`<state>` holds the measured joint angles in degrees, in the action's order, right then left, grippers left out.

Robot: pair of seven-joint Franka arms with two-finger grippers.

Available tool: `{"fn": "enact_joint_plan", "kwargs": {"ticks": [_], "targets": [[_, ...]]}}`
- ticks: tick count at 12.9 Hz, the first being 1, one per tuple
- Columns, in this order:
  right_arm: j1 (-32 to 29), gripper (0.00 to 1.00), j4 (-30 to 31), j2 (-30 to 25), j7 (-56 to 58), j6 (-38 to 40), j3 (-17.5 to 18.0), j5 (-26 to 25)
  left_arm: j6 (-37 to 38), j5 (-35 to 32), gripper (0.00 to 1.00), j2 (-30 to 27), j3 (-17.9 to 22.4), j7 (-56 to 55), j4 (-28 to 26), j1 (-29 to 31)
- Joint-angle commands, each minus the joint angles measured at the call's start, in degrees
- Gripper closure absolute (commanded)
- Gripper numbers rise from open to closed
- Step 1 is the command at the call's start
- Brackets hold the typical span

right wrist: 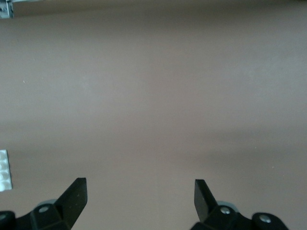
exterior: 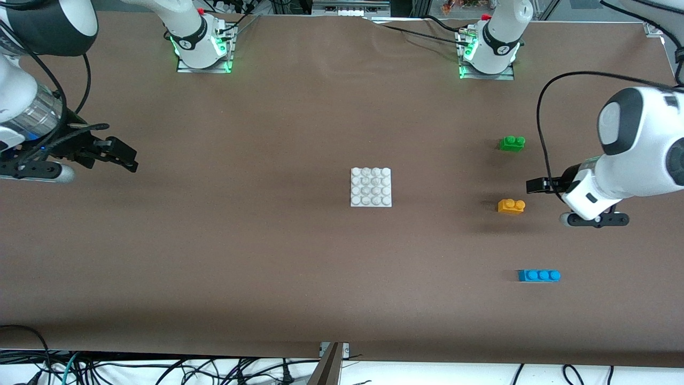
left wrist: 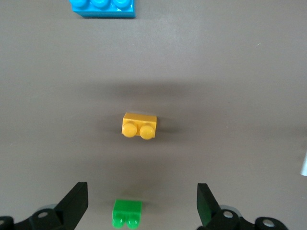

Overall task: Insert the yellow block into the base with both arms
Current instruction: 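Lower the left gripper over the yellow block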

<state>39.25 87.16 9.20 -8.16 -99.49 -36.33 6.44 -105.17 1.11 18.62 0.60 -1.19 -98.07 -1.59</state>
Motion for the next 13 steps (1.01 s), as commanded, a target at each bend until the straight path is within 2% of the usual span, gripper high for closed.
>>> {"fn": "enact_joint_plan", "kwargs": {"ticks": [1, 4, 9, 13], "targets": [[0.65, 0.01, -2.26, 0.56, -0.18, 0.96, -1.11, 0.51, -8.44, -2.17, 0.00, -1.57, -0.16, 4.68, -8.16, 0.19], [1.88, 0.01, -2.26, 2.05, -0.62, 1.31, -0.58, 0.07, -15.92, -2.17, 0.00, -1.21, -0.16, 5.93, -14.06, 0.89], [1.97, 0.01, -2.17, 1.88, -0.62, 2.62, -0.59, 0.94, -22.96, -3.83, 0.00, 3.08, -0.16, 7.42, -15.22, 0.89], [1.97, 0.01, -2.17, 1.53, -1.06, 4.83, -0.14, 1.74, -30.60, -3.93, 0.01, 4.93, -0.24, 7.60, -18.90, 0.80]]}}
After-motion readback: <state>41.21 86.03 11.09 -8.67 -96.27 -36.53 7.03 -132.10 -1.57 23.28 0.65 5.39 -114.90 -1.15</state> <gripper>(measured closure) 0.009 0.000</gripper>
